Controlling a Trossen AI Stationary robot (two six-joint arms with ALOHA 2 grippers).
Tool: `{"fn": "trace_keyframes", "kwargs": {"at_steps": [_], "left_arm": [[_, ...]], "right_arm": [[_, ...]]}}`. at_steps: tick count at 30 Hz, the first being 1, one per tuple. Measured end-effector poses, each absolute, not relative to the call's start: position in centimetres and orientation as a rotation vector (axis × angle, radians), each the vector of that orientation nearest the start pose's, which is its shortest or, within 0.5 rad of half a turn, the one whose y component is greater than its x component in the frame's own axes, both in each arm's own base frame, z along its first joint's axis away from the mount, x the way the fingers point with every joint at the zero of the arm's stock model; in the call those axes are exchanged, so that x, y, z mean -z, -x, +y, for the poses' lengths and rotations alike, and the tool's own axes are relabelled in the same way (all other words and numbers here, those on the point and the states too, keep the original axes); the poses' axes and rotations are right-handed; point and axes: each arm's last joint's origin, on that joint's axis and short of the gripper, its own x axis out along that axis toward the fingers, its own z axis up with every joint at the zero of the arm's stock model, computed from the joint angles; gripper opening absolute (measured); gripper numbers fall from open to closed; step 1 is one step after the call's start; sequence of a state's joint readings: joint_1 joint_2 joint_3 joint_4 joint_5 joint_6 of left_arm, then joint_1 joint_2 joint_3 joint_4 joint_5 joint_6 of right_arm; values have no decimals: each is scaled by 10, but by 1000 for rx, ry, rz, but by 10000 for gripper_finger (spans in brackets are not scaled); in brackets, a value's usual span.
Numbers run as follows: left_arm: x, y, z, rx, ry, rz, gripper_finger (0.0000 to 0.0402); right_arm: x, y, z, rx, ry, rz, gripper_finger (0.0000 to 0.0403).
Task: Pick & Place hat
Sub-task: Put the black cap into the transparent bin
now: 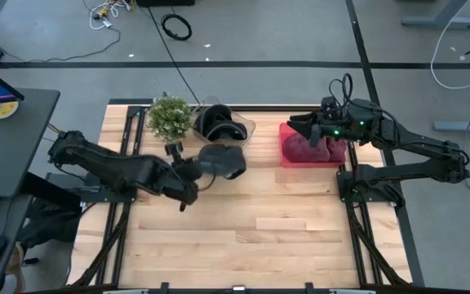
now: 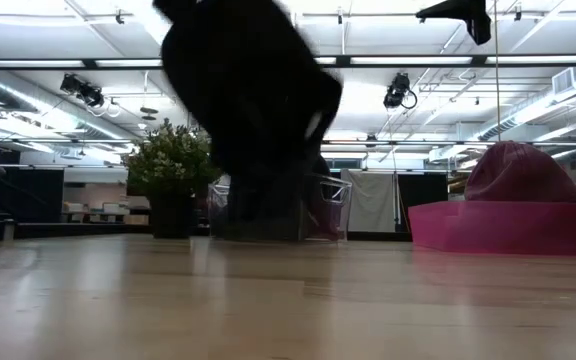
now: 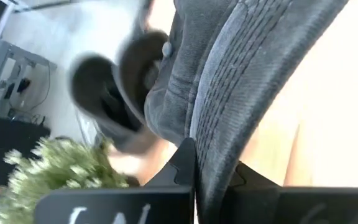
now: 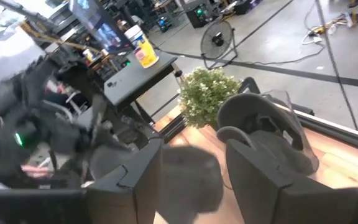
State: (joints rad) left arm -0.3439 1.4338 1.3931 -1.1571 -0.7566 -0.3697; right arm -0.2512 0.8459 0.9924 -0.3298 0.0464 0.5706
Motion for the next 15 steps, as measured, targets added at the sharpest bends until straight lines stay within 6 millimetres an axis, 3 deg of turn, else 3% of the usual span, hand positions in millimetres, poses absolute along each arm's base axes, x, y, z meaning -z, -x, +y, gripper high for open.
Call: {"fn": "trace_keyframes", "kwargs": {"at_steps": [7, 15], "left_arm": [[-421, -253, -59, -552, -157, 676, 11], [-506, -225, -45, -540, 52, 393, 11]], "right_arm": [[-379, -168, -42, 250, -519, 126, 180], [-390, -170, -39, 99, -437, 45, 180]]}}
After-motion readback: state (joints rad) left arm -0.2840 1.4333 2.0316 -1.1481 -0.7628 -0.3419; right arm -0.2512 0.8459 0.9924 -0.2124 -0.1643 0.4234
